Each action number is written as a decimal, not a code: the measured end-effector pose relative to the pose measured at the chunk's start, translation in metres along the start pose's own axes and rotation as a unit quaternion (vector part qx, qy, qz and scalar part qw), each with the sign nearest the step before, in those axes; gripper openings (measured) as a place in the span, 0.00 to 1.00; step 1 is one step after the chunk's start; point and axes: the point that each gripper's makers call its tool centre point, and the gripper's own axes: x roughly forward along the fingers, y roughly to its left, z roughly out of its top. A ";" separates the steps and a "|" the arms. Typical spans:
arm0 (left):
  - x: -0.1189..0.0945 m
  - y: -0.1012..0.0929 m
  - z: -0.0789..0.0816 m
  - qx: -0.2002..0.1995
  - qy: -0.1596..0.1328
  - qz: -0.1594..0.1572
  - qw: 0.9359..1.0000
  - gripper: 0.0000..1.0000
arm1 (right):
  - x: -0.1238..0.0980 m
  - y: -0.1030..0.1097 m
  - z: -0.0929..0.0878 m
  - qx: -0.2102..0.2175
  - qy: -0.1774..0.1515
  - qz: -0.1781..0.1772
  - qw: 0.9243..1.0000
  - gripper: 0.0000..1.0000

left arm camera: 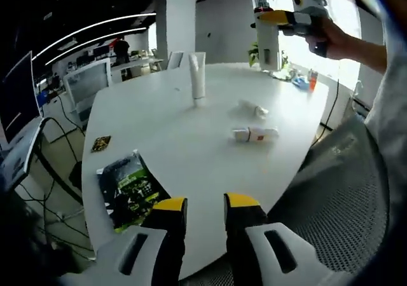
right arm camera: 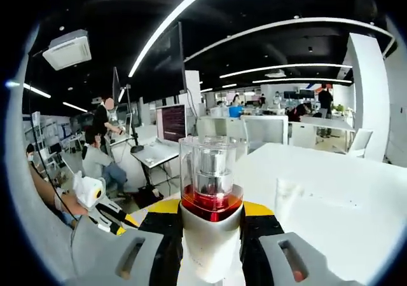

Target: Arrange the skincare products in the storage area until every visible bottle or jar stands upright without overlapping.

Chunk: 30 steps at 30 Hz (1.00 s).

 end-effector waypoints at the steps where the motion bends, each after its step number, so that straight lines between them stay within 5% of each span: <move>1: -0.001 0.002 -0.001 -0.009 0.000 0.010 1.000 0.19 | 0.001 -0.003 -0.001 0.000 0.001 -0.002 1.000 0.29; 6: 0.001 0.012 0.004 0.005 -0.006 0.044 0.999 0.15 | 0.005 -0.023 -0.007 0.008 0.007 -0.021 1.000 0.29; 17: 0.017 0.012 -0.015 0.022 0.051 0.038 0.998 0.15 | 0.020 -0.050 -0.022 0.021 0.025 -0.043 0.999 0.29; 30: 0.015 0.021 -0.024 0.016 0.067 0.054 0.996 0.12 | 0.033 -0.079 -0.048 0.034 0.056 -0.061 0.996 0.29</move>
